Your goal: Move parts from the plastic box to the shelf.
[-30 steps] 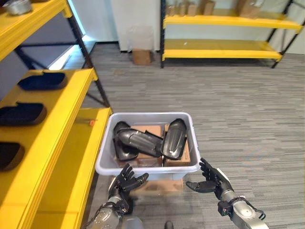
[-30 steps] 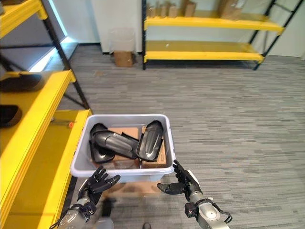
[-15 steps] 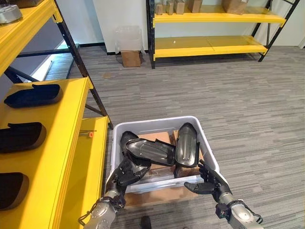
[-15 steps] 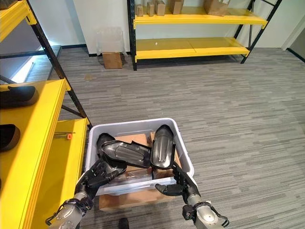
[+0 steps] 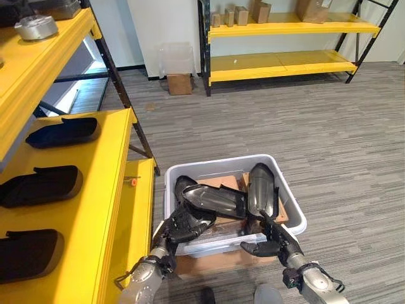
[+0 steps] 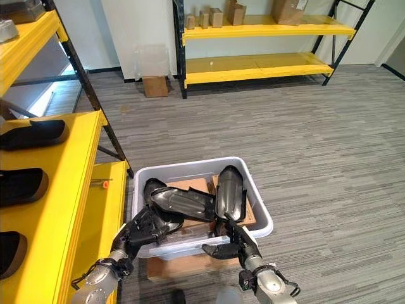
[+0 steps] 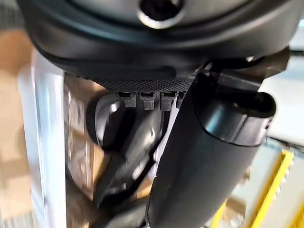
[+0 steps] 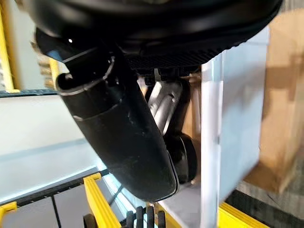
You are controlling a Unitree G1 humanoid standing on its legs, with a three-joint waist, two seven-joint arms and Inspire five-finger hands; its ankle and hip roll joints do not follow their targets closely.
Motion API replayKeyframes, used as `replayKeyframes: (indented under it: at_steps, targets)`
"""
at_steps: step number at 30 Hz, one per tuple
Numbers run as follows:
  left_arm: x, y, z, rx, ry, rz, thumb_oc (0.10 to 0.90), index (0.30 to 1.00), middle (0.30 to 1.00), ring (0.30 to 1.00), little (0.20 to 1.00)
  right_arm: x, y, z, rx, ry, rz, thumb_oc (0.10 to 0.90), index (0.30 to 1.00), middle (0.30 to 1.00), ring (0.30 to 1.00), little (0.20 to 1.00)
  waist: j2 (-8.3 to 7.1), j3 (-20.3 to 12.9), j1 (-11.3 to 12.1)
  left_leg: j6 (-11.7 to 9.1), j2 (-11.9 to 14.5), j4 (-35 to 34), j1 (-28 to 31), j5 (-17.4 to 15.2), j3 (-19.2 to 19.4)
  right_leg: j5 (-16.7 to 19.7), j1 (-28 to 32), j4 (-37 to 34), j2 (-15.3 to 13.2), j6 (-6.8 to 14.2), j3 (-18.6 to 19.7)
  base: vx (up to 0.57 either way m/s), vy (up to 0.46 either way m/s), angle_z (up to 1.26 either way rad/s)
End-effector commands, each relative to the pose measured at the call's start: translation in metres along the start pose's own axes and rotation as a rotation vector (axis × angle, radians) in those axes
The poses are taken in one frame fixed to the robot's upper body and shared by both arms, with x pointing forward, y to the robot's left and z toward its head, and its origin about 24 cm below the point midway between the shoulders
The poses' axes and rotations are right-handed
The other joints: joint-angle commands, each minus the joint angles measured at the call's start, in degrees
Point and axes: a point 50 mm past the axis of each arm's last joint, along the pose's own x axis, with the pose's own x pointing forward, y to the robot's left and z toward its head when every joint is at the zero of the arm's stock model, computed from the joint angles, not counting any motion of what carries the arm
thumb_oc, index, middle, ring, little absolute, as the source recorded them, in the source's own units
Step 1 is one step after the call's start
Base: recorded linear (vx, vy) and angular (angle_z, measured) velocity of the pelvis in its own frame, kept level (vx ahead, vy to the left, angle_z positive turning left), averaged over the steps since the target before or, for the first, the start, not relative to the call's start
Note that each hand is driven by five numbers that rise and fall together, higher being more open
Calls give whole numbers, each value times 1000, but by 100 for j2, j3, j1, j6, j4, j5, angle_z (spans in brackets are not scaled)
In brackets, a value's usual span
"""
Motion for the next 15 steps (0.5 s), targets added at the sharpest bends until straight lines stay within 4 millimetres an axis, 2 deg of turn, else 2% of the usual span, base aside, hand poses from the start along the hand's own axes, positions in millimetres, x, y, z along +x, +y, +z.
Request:
replayKeyframes:
  at_steps: [1, 3, 7, 15]
  targets:
    - [7, -12, 44, 6, -222, -67, 900, 1000, 1000, 1000, 1000, 10, 0, 49, -26, -234, 19, 900, 1000, 1000, 1000, 1000, -322, -171, -14, -544, 838, 339, 475, -778, -252, 675, 653, -256, 100, 52, -13, 142, -149, 21]
    - [5, -12, 42, -6, -218, -71, 900, 1000, 1000, 1000, 1000, 7, -3, 51, -43, -243, 23, 900, 1000, 1000, 1000, 1000, -322, -295, -2, -629, 938, 243, 539, -734, -259, 635, 803, -357, 160, 41, -150, 142, -180, 26]
    - [4, -10, 37, -2, -199, -65, 900, 1000, 1000, 1000, 1000, 5, -7, 46, -22, -227, 7, 900, 1000, 1000, 1000, 1000, -259, -380, 2, -776, 1183, 192, 574, -639, -340, 283, 994, -368, 358, -111, -296, 75, -154, 19]
    - [-1, -7, 32, -31, -193, -53, 900, 1000, 1000, 1000, 1000, 3, -13, 52, -56, -245, 4, 900, 1000, 1000, 1000, 1000, -164, -429, 74, -942, 1457, 13, 653, -455, -354, 53, 1175, -471, 610, -264, -424, 56, -107, 6]
